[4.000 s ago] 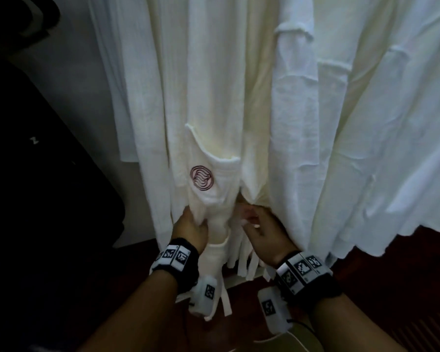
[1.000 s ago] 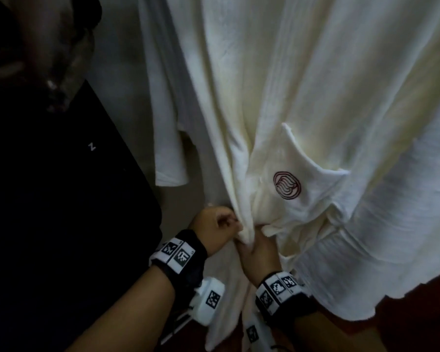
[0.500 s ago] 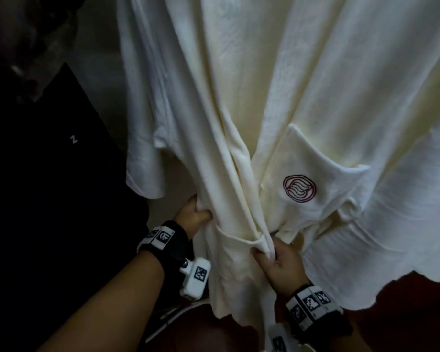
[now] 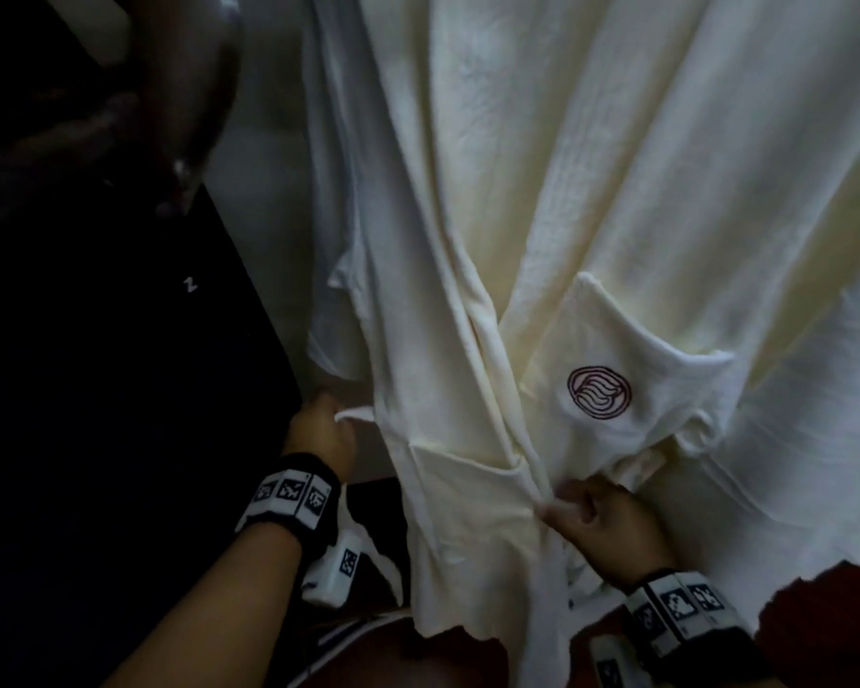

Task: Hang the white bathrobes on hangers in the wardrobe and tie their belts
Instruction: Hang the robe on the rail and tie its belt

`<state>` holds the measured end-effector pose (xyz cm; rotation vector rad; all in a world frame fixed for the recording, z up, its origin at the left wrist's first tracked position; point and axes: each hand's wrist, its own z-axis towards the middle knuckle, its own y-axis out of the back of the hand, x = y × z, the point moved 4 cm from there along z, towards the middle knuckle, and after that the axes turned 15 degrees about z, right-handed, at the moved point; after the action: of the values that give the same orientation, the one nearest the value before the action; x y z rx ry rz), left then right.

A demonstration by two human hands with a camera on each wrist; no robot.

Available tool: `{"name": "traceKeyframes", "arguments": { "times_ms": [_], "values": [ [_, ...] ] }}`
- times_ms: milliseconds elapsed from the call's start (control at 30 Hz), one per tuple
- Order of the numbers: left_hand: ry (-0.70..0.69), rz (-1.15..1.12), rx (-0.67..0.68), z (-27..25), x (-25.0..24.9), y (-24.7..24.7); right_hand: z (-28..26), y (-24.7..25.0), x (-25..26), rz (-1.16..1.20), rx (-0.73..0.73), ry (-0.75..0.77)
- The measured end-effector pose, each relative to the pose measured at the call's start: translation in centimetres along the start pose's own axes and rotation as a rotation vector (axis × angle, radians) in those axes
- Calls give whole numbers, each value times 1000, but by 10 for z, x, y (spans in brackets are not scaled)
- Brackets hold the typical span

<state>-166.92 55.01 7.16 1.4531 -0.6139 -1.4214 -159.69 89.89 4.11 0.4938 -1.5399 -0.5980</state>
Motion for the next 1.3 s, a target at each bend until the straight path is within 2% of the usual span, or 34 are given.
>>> {"name": "traceKeyframes", "arguments": {
  "times_ms": [33,167,300,400,567,667,767,833,900,1033,1100,1167,1233,1300],
  "values": [
    [3,45,-32,4,0,9,1,5,-4,-50,12,-23],
    [71,111,-17,10,-2,43,3,36,-10,-181,1,-63],
    [100,265,9,-3,-2,62,-3,63,-7,-103,36,-196],
    [-7,560,117,-17,0,61,-9,72,-14,-54,61,-212],
    [-100,601,117,-55,-8,74,-35,90,-18,158,198,-286],
    [-95,633,110,-77,-16,87,-57,102,-17,296,113,-213],
    [-15,698,179,-100,-18,97,-82,113,-14,357,34,-135],
    [45,670,192,-119,-20,98,-101,114,-11,339,65,-107],
    [26,614,152,-139,-27,92,-122,111,-7,280,135,-47],
    [-270,365,157,-185,-43,68,-163,104,8,330,290,147],
    [-370,263,190,-206,-46,61,-177,100,14,381,332,214],
    [-387,132,176,-224,-48,62,-190,94,18,476,412,220],
    [-422,46,154,-245,-65,69,-200,87,25,472,488,280],
    [-344,-84,268,-257,-82,70,-207,82,31,381,516,375]
  ]
}}
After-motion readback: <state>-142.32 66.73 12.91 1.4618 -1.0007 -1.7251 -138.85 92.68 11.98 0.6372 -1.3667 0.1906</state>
